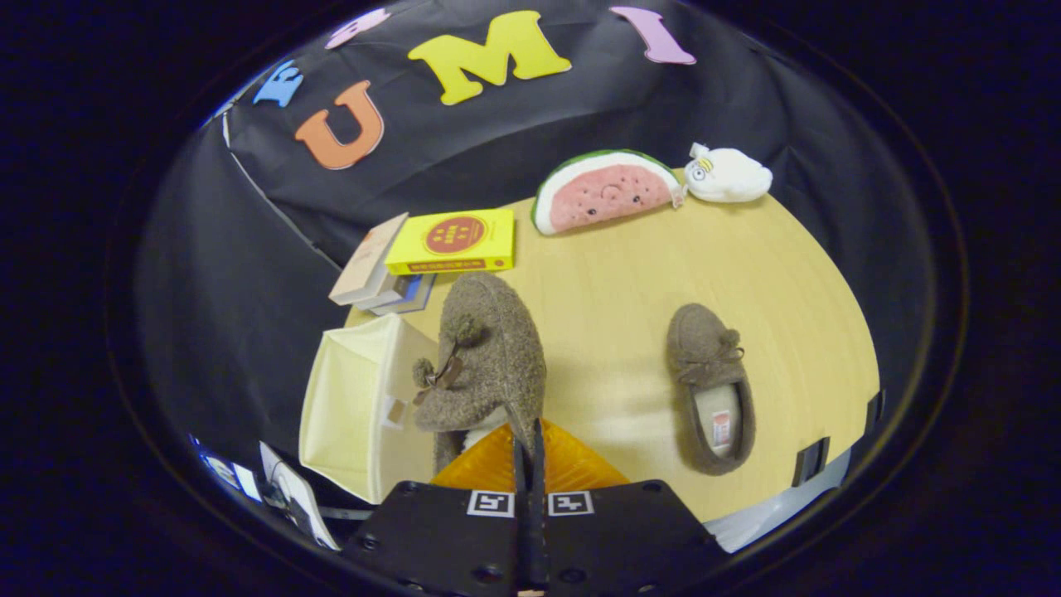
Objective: Open the storage box then place both shoes into the box .Put the left shoe in first, then the right shoe, with the right side of both shoes facing outward in a uniform manner.
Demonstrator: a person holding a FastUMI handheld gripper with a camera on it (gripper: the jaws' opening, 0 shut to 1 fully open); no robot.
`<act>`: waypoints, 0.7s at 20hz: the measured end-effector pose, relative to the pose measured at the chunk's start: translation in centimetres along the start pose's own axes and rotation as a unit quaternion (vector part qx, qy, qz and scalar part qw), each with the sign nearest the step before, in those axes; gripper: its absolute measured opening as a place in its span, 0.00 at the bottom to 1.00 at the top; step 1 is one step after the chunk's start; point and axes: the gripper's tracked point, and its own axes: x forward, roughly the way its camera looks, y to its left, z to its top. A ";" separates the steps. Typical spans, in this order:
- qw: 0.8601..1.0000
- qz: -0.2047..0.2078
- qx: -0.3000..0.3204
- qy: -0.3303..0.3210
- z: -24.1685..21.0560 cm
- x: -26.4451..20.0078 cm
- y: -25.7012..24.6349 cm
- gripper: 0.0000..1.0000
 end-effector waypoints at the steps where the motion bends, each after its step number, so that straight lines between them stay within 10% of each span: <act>1: 1.000 0.015 0.003 -0.011 0.5 -0.6 1.8 0.00; 14: 0.997 0.038 -0.047 -0.038 -3.7 6.9 19.1 0.00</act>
